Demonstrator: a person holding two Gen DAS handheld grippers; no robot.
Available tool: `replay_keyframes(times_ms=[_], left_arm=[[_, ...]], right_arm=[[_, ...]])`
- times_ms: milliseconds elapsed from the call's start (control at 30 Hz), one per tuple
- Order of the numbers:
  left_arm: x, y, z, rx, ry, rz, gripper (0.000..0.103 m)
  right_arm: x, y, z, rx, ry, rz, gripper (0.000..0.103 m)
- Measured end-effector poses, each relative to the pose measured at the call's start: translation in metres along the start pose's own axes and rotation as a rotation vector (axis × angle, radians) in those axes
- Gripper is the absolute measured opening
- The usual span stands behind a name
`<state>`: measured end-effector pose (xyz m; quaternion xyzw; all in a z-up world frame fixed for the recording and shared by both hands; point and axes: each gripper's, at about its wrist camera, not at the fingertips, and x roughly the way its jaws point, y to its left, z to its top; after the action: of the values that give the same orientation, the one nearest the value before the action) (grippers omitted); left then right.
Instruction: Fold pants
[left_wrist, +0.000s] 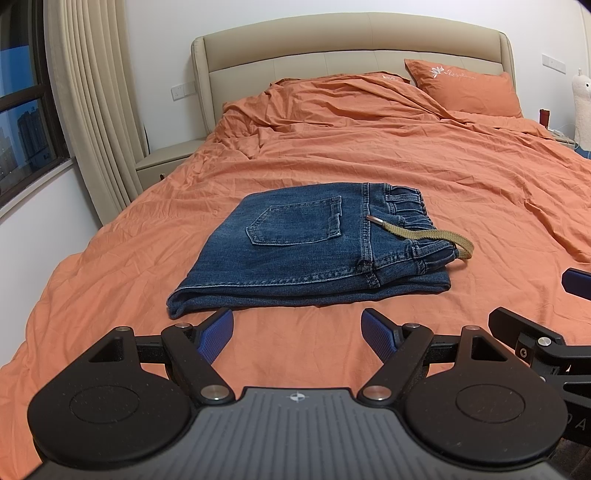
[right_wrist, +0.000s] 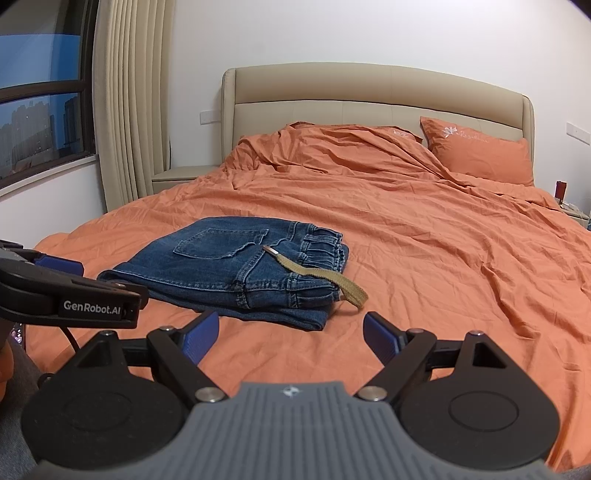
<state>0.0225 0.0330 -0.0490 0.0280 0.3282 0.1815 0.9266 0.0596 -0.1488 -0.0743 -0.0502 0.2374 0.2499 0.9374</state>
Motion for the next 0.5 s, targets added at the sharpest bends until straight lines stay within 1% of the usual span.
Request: replay_keyframes(times_ms=[500], left_arm=[[-0.0001, -0.0034, 0.0013, 0.0, -0.001, -0.003, 0.092]], right_arm=[[0.0004, -0.0012, -0.001, -0.001, 0.004, 0.003, 0.082]])
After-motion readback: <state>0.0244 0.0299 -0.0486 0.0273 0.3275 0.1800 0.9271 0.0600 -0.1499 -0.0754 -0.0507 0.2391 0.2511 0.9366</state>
